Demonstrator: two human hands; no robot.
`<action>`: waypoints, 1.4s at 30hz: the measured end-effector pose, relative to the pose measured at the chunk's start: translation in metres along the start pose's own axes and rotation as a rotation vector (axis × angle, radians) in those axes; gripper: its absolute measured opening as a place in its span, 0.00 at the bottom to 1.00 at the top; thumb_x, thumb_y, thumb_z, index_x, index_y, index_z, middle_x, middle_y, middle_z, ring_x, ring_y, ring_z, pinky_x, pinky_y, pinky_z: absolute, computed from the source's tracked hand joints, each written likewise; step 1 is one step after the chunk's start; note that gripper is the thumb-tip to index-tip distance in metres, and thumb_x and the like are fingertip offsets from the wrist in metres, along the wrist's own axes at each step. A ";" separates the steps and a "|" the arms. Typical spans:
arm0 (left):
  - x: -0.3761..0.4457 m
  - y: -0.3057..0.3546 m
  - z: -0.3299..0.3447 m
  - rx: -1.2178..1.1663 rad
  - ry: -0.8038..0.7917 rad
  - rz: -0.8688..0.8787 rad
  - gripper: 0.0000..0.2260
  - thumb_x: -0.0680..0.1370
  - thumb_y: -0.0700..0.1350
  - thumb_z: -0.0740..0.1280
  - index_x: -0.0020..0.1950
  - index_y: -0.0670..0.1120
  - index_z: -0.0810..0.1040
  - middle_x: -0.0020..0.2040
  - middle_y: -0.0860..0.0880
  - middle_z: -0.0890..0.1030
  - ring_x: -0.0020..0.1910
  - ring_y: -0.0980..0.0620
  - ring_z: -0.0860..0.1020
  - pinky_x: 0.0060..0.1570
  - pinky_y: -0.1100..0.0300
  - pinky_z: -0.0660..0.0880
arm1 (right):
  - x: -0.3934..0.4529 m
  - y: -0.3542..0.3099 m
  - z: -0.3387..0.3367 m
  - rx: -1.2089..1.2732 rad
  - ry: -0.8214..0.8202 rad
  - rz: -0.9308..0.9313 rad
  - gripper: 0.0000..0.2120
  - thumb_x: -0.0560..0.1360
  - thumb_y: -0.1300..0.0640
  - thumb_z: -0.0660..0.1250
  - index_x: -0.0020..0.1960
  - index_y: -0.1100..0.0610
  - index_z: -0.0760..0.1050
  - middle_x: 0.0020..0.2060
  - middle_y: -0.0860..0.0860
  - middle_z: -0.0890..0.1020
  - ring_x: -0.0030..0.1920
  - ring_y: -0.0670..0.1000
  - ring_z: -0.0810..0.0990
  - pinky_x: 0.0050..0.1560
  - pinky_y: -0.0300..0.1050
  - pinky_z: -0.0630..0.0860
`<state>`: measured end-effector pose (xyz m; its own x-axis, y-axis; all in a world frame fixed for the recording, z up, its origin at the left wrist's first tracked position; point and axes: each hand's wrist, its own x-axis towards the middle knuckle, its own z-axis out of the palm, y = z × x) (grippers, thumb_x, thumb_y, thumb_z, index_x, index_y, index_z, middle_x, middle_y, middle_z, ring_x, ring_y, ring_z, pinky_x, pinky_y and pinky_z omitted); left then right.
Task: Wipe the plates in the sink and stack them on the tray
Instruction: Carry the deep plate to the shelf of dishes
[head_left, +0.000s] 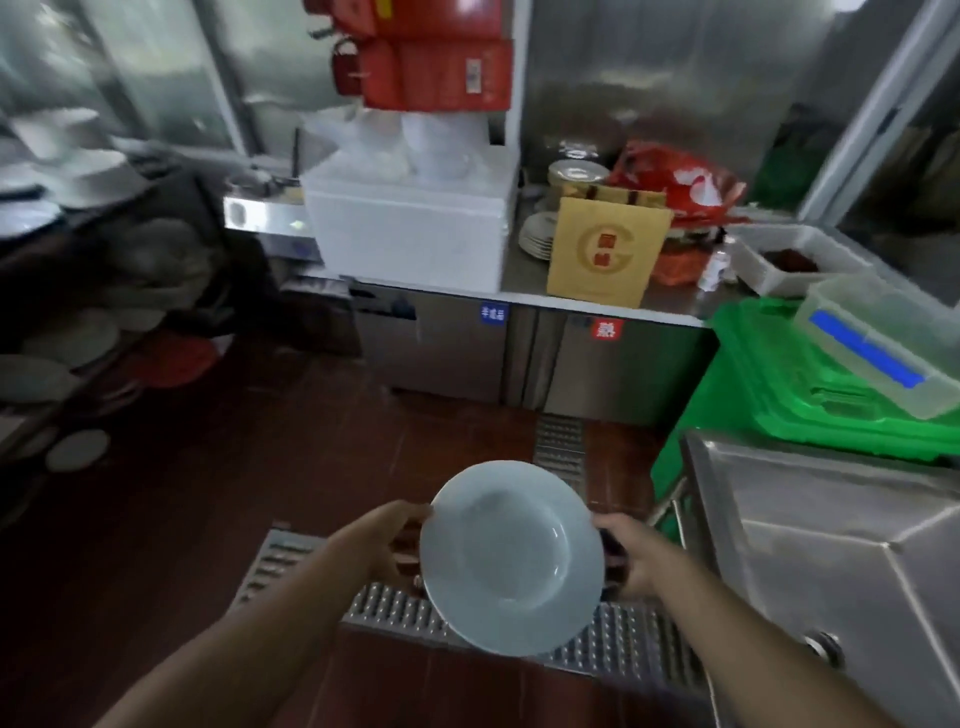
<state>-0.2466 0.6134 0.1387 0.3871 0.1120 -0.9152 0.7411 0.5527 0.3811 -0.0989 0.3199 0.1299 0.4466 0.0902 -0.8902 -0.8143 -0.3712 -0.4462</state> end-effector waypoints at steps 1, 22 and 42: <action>-0.004 -0.001 -0.019 -0.035 0.015 0.004 0.13 0.77 0.48 0.72 0.57 0.41 0.80 0.58 0.43 0.79 0.59 0.38 0.76 0.63 0.30 0.71 | 0.020 -0.005 0.015 -0.023 -0.008 0.000 0.27 0.56 0.52 0.83 0.51 0.59 0.81 0.50 0.60 0.81 0.52 0.63 0.80 0.51 0.68 0.78; -0.054 0.004 -0.419 -0.662 0.285 0.051 0.13 0.77 0.50 0.71 0.53 0.43 0.76 0.43 0.45 0.77 0.48 0.43 0.78 0.58 0.39 0.76 | 0.012 -0.117 0.515 -0.622 -0.333 -0.019 0.23 0.63 0.49 0.80 0.53 0.58 0.82 0.47 0.58 0.86 0.47 0.61 0.85 0.52 0.64 0.80; -0.110 0.032 -0.661 -1.234 0.611 0.174 0.11 0.76 0.48 0.72 0.52 0.42 0.79 0.50 0.42 0.78 0.49 0.40 0.77 0.62 0.41 0.73 | -0.056 -0.169 0.941 -1.237 -0.718 -0.276 0.23 0.77 0.52 0.66 0.68 0.61 0.71 0.74 0.58 0.63 0.76 0.69 0.55 0.73 0.71 0.53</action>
<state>-0.6275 1.1648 0.1648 -0.1126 0.4169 -0.9019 -0.3747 0.8229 0.4271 -0.3348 1.2474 0.1680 -0.0469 0.5845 -0.8100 0.2634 -0.7750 -0.5745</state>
